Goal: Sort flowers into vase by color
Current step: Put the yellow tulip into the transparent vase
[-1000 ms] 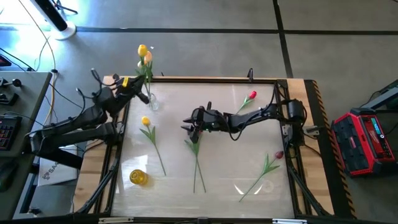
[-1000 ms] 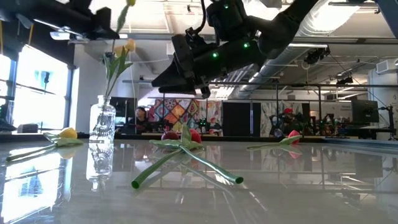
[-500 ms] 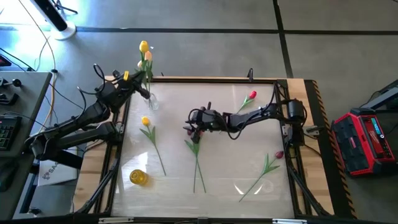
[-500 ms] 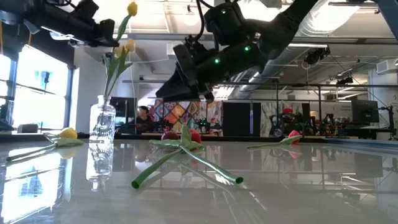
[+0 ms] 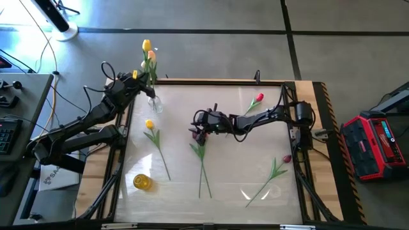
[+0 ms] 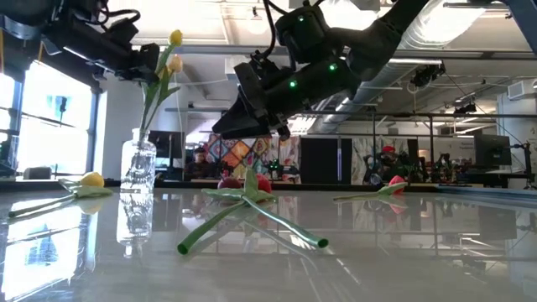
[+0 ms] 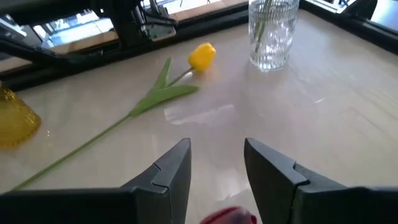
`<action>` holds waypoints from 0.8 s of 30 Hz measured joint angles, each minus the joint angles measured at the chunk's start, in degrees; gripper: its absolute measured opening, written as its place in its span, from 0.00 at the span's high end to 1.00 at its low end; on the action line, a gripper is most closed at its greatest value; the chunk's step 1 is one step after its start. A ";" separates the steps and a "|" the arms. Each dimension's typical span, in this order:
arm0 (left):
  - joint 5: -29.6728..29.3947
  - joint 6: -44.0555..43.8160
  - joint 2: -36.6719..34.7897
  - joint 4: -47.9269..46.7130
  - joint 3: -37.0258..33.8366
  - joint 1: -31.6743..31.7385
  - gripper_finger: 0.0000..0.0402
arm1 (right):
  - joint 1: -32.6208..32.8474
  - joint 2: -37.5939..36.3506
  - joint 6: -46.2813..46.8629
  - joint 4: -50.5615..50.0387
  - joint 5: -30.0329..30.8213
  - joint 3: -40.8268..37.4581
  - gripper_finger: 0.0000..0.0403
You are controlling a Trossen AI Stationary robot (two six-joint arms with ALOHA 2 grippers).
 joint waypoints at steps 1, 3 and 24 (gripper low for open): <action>0.00 -0.36 -0.04 -0.76 -0.02 -0.02 0.94 | 0.05 0.00 0.00 -0.50 -0.03 0.00 0.66; 0.04 -0.82 -0.33 -2.75 0.00 -0.11 0.91 | 0.10 0.00 0.00 -1.75 -0.15 0.00 0.66; 6.01 -10.20 -10.46 -29.43 3.33 -4.66 0.68 | -0.43 0.00 -1.51 -7.49 -1.04 0.00 0.66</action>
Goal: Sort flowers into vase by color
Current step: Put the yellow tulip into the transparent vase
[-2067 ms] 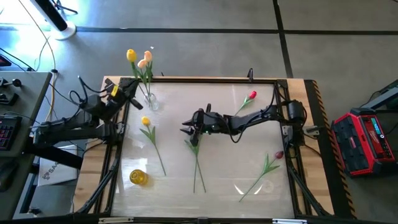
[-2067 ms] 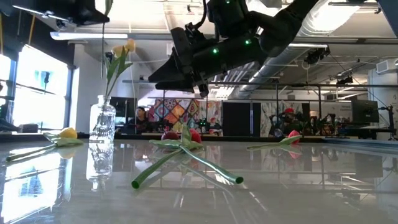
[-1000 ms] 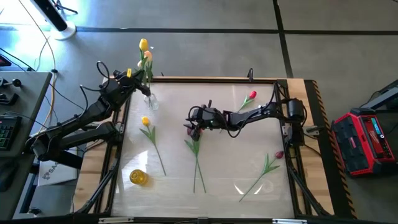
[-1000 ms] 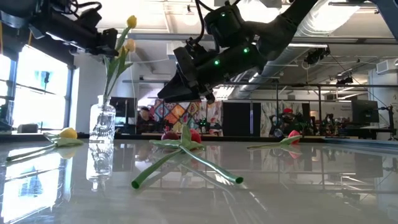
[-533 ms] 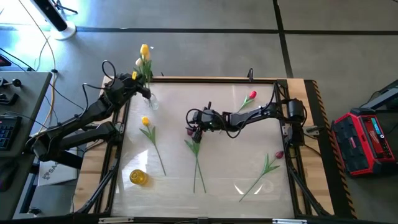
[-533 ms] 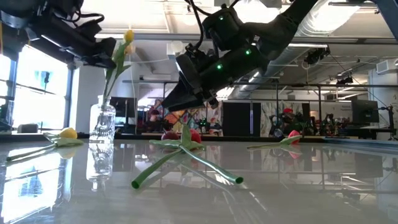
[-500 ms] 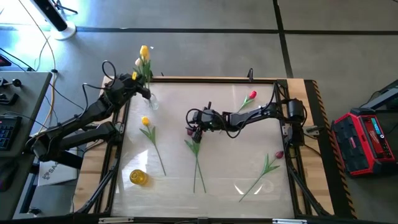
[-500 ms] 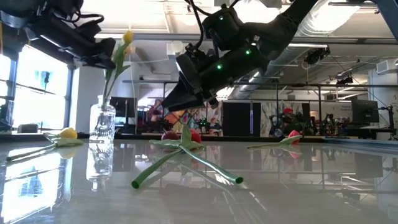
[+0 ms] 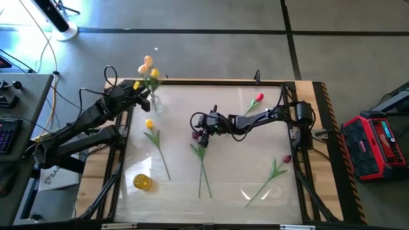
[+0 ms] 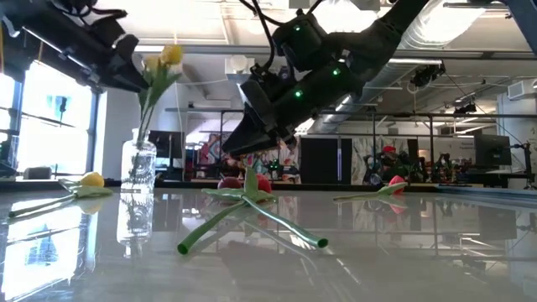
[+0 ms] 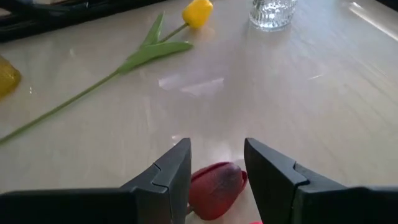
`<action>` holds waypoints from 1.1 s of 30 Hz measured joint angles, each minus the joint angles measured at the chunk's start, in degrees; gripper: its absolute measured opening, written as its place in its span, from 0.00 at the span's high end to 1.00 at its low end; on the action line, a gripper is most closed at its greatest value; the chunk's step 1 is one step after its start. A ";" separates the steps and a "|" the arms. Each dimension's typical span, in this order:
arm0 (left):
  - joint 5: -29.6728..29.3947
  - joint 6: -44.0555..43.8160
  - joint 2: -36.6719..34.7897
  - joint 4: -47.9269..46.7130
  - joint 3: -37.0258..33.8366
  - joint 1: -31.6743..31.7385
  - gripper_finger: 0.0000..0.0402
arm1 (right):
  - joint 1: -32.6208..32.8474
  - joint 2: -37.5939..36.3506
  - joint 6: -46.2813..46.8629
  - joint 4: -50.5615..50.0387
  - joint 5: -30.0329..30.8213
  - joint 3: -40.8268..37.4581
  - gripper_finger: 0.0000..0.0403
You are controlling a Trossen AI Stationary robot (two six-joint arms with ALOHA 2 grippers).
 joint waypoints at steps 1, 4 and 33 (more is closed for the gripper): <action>-0.04 -0.90 -0.21 -0.69 0.37 -0.29 0.68 | -0.28 0.00 0.27 0.04 -0.02 0.00 0.66; 0.00 -4.38 -0.45 -3.51 1.80 -1.11 0.70 | -1.51 0.00 0.47 -0.32 0.06 0.00 0.66; 0.94 -42.69 4.82 -28.95 5.09 -32.23 0.84 | 2.00 -0.02 10.93 -15.76 8.57 0.00 0.66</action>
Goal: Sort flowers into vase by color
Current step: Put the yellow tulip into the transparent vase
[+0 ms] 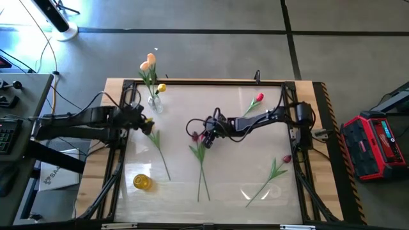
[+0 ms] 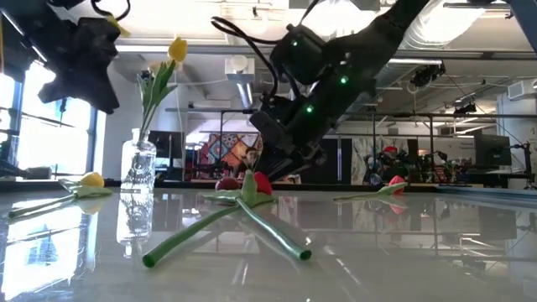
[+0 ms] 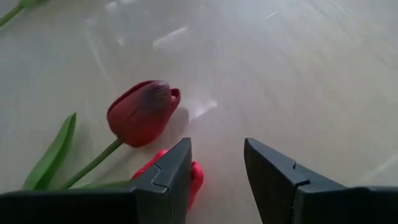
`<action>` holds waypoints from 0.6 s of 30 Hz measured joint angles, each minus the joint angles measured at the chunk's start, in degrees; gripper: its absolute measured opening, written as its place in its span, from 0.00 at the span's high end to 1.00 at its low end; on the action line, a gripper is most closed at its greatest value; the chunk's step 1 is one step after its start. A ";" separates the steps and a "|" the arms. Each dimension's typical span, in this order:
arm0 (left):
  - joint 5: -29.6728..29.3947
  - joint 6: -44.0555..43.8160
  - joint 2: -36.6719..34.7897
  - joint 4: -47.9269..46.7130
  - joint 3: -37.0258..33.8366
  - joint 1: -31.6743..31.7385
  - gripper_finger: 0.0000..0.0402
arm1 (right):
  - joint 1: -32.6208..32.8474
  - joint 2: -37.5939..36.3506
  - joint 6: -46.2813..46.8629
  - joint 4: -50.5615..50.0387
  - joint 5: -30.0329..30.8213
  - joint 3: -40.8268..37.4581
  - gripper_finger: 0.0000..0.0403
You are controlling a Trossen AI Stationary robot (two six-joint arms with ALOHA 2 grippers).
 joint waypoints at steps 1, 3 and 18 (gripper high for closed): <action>0.66 -2.33 0.30 -0.13 0.00 -1.35 0.84 | 0.43 -0.02 0.20 -0.08 0.70 0.00 0.66; 1.30 -7.35 0.92 -0.22 0.00 -3.92 0.84 | 1.04 -0.02 0.70 -0.20 1.94 0.00 0.66; 9.03 -47.11 19.44 -3.24 0.00 -20.23 0.84 | 1.94 -0.02 -0.45 -0.53 6.45 0.00 0.66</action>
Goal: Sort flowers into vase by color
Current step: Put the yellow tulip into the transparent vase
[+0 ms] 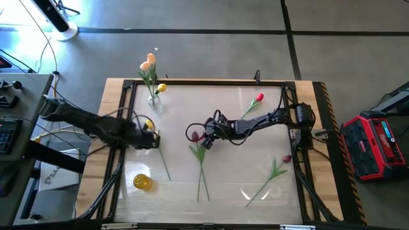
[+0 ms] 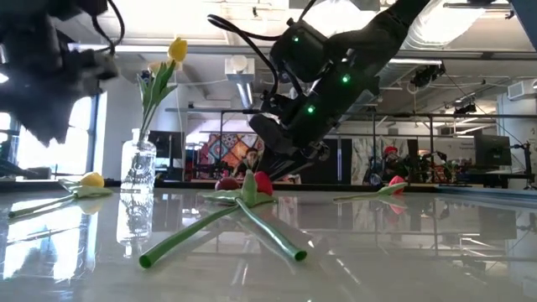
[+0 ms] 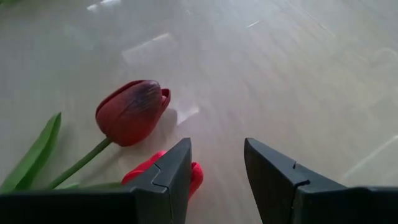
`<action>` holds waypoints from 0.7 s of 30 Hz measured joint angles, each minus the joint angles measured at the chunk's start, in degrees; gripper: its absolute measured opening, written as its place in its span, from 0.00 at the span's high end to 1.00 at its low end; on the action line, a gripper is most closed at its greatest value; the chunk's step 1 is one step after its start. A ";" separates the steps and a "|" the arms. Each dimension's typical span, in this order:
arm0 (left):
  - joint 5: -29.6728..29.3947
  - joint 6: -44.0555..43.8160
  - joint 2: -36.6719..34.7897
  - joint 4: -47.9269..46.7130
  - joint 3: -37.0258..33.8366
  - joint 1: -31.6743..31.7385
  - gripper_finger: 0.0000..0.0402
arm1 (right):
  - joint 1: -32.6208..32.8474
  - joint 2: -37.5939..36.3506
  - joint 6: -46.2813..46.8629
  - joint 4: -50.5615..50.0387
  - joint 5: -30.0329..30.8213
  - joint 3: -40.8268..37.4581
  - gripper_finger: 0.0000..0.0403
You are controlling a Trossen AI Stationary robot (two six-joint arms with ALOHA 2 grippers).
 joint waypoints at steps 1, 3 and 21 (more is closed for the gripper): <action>0.81 -2.31 1.95 0.00 0.00 -0.57 0.84 | 0.00 0.00 -0.26 -0.08 -0.12 0.00 0.66; 1.58 -5.88 5.81 0.10 0.00 -1.48 0.84 | 0.00 0.00 -1.06 -0.33 -0.29 0.00 0.66; -0.21 -13.89 20.74 10.90 0.00 -0.26 0.84 | 1.41 0.00 -2.94 -1.51 -0.53 0.02 0.66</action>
